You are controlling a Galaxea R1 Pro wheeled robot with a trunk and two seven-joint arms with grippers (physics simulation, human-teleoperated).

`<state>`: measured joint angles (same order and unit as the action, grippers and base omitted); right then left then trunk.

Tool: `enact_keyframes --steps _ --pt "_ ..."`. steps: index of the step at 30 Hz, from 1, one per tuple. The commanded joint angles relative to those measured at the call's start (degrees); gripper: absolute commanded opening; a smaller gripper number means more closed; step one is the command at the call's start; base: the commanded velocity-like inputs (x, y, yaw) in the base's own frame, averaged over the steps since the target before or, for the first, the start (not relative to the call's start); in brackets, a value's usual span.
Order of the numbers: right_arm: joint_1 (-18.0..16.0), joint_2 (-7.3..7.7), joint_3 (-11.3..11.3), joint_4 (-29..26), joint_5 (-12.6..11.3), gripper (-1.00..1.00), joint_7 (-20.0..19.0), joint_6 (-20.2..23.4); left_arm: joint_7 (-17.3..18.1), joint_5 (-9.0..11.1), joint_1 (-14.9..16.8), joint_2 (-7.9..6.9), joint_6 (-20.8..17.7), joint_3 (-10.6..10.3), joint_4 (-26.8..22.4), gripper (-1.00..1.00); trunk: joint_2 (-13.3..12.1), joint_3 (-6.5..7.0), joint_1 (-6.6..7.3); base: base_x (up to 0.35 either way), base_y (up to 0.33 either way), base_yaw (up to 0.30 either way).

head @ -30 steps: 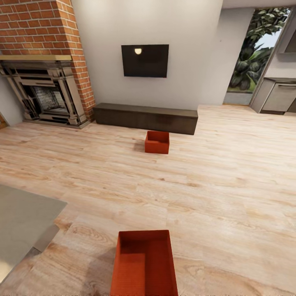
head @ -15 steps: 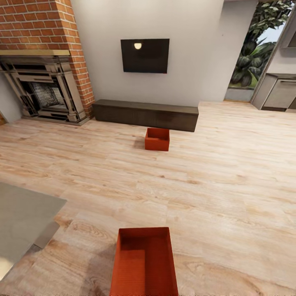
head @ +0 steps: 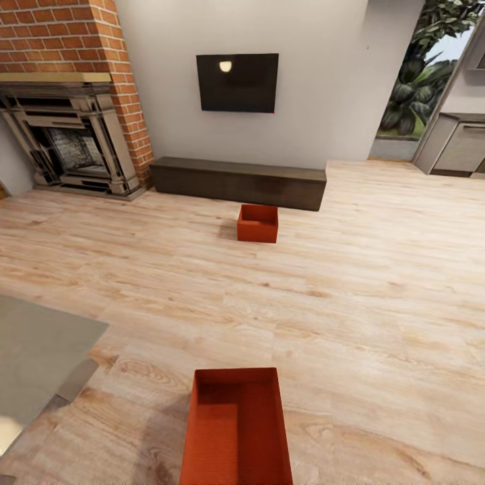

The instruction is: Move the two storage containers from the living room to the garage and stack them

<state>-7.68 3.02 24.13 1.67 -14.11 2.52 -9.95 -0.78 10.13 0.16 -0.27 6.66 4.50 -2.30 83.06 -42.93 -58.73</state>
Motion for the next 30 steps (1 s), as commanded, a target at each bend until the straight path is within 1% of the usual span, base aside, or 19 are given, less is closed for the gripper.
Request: enact_keyframes --steps 1,30 --pt "-0.06 -0.03 0.49 0.18 -0.48 1.00 0.03 -0.33 -0.01 -0.05 0.02 0.01 0.14 0.42 0.02 1.00 0.02 -0.13 0.00 0.000 0.000 0.000" --pt "-0.06 0.11 0.49 0.18 -0.48 1.00 0.09 -0.42 -0.02 -0.03 0.02 0.01 0.15 0.43 0.02 1.00 0.02 -2.82 0.00 0.000 0.000 0.002"
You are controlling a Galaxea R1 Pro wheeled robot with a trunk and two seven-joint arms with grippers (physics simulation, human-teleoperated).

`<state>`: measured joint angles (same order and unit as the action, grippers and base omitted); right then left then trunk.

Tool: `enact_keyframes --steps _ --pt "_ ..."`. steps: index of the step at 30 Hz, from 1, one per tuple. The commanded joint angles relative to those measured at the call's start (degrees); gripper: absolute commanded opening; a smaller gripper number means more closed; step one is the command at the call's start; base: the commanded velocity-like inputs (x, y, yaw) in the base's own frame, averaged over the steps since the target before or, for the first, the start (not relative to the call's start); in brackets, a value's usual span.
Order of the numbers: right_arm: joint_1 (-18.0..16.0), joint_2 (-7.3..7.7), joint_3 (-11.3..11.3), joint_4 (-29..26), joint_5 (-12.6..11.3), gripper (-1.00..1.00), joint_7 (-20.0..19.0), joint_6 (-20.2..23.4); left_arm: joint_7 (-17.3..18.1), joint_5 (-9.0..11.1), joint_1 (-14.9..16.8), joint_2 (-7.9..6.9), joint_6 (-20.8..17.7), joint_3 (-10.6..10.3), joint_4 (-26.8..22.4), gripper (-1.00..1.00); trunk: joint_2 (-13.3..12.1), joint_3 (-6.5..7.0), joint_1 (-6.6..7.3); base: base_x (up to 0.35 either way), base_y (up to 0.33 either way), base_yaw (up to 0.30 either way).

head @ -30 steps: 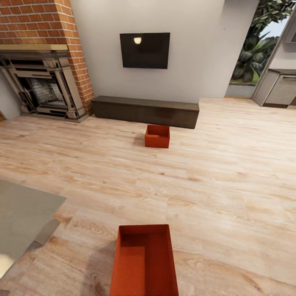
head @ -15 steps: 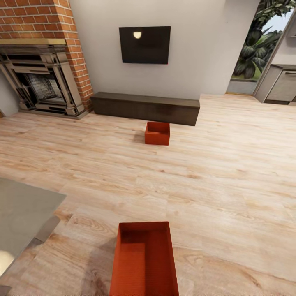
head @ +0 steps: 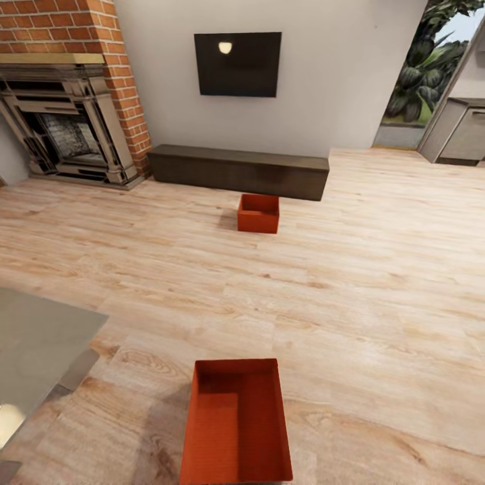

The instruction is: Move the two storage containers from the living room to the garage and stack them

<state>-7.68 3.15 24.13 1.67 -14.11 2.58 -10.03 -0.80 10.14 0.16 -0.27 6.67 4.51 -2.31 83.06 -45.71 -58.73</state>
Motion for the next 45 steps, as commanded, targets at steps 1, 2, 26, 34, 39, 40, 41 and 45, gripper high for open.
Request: enact_keyframes --steps 1,2,26,34,39,40,41,45 --pt "-0.05 -0.01 0.49 0.18 -0.48 1.00 0.05 -0.38 0.00 -0.03 0.02 0.01 0.13 0.41 0.02 1.00 0.02 -0.12 0.00 0.000 0.000 0.121" --pt "-0.05 0.00 0.48 0.18 -0.48 1.00 0.05 -0.39 0.00 -0.03 0.02 0.01 0.14 0.41 0.02 1.00 0.02 -0.21 0.00 0.000 0.000 0.137" --pt "-0.05 0.04 0.49 0.18 -0.53 1.00 -0.01 -0.34 0.00 -0.05 0.02 0.01 0.14 0.41 0.02 1.00 0.02 -1.95 0.00 0.000 0.000 0.150" --pt "-0.05 -0.05 0.48 0.18 -0.57 1.00 0.06 -0.20 0.00 -0.03 0.02 0.01 0.16 0.41 0.02 1.00 0.02 -2.67 0.00 0.000 0.000 -0.016" --pt "-0.05 -0.07 0.48 0.18 -0.58 1.00 0.22 -0.21 0.00 -0.04 0.02 0.01 0.11 0.41 0.02 1.00 0.02 -3.12 0.00 0.000 0.000 -0.112" --pt "-0.05 -0.07 0.49 0.18 -0.59 1.00 0.31 -0.21 0.00 -0.03 0.02 0.01 0.12 0.41 0.02 1.00 0.02 -3.20 0.00 0.000 0.000 -0.130" --pt "-0.05 -0.07 0.49 0.18 -0.60 1.00 0.36 -0.20 0.00 -0.03 0.02 0.01 0.13 0.41 0.02 1.00 0.02 -3.28 0.00 0.000 0.000 -0.131" --pt "-0.05 -0.14 0.50 0.18 -0.62 1.00 0.71 -0.17 0.00 -0.06 0.02 0.01 0.11 0.41 0.02 1.00 0.02 -3.54 0.00 0.000 0.000 -0.129"
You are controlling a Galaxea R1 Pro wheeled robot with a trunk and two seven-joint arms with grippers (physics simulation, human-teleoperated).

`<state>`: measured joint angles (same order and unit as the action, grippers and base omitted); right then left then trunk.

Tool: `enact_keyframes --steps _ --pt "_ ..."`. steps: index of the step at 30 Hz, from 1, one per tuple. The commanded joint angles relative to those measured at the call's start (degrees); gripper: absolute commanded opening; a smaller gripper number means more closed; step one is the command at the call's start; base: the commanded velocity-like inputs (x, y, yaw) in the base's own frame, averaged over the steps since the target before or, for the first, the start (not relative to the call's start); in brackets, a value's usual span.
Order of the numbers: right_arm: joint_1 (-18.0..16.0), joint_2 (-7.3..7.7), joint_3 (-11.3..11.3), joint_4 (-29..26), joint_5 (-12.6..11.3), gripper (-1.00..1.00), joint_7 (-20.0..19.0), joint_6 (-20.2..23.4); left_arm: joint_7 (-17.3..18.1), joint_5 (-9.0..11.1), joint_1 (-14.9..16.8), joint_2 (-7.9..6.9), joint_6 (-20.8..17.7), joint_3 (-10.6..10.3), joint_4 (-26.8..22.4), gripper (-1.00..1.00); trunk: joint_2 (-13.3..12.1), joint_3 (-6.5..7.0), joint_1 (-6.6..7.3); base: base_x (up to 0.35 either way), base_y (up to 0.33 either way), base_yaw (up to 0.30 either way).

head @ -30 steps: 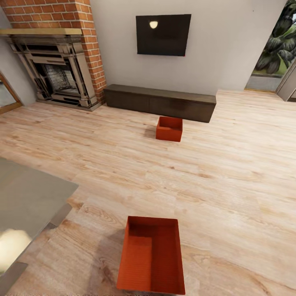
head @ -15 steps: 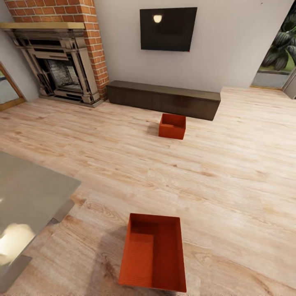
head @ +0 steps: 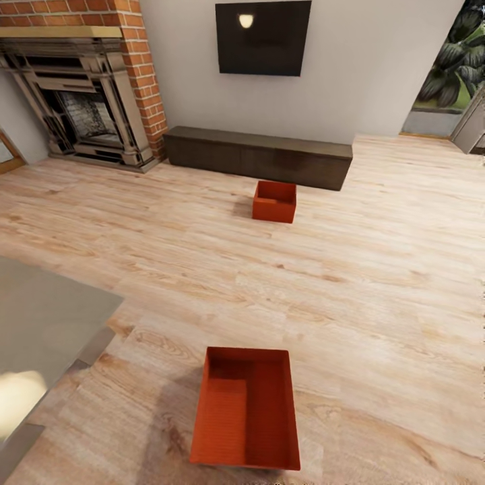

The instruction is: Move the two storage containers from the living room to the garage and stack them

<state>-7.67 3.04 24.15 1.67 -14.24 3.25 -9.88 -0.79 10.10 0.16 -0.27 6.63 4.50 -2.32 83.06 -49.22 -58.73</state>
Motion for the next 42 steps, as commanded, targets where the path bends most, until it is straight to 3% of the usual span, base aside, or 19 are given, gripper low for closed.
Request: enact_keyframes --steps 1,42 --pt "-0.06 -0.02 0.49 0.18 -0.50 1.00 0.08 -0.32 0.00 -0.02 0.02 0.01 0.18 0.42 0.03 1.00 0.02 -0.09 0.00 0.000 0.000 -0.106" --pt "-0.06 -0.01 0.49 0.18 -0.44 1.00 -0.61 -0.41 0.00 -0.02 0.02 0.01 0.20 0.42 0.03 1.00 0.02 -3.23 0.00 0.000 0.000 -0.017"
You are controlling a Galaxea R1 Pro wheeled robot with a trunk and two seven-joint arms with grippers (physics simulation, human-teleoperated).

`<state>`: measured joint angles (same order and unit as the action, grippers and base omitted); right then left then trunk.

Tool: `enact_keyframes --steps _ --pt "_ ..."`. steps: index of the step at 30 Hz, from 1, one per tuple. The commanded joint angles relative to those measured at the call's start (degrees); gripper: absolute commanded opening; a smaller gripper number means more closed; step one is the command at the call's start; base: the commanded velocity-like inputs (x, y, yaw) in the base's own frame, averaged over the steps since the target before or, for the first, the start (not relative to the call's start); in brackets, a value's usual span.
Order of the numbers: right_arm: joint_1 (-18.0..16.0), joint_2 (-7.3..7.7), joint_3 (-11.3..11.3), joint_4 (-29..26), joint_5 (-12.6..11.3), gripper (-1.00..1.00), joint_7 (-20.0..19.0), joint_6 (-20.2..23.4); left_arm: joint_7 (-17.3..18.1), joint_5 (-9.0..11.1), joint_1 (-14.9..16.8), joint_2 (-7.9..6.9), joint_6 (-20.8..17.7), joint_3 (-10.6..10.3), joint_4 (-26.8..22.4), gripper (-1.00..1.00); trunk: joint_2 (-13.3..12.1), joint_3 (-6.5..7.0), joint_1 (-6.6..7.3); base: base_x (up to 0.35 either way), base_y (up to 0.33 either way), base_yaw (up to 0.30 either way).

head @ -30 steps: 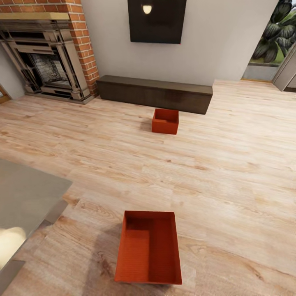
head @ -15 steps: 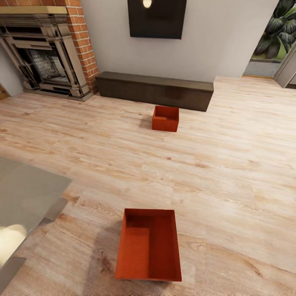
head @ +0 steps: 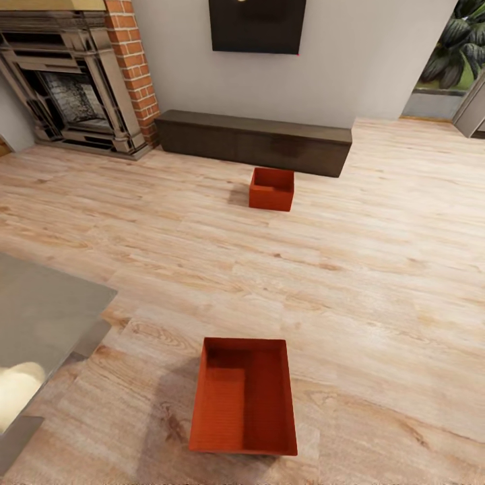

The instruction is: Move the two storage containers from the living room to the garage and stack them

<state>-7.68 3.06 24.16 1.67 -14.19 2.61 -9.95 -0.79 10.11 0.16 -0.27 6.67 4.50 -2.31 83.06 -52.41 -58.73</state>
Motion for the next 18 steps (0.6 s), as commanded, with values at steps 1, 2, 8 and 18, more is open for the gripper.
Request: enact_keyframes --steps 1,2,8,18 --pt "-0.05 -0.03 0.51 0.18 -0.50 1.00 0.03 -0.33 -0.01 -0.04 0.02 0.01 0.13 0.42 0.03 1.00 0.02 -0.12 0.00 0.000 0.000 0.000" --pt "-0.05 -0.01 0.52 0.18 -0.49 1.00 0.03 -0.33 0.00 -0.03 0.02 0.01 0.12 0.42 0.03 1.00 0.02 -0.21 0.00 0.000 0.000 0.000" --pt "-0.05 -0.06 0.51 0.18 -0.48 1.00 0.03 -0.33 0.00 -0.01 0.02 0.01 0.13 0.42 0.03 1.00 0.02 -0.76 0.00 0.000 0.000 0.000" --pt "-0.05 -0.07 0.49 0.18 -0.48 1.00 0.03 -0.25 -0.01 -0.01 0.02 0.01 0.14 0.43 0.03 1.00 0.02 -1.68 0.00 0.000 0.000 0.000"
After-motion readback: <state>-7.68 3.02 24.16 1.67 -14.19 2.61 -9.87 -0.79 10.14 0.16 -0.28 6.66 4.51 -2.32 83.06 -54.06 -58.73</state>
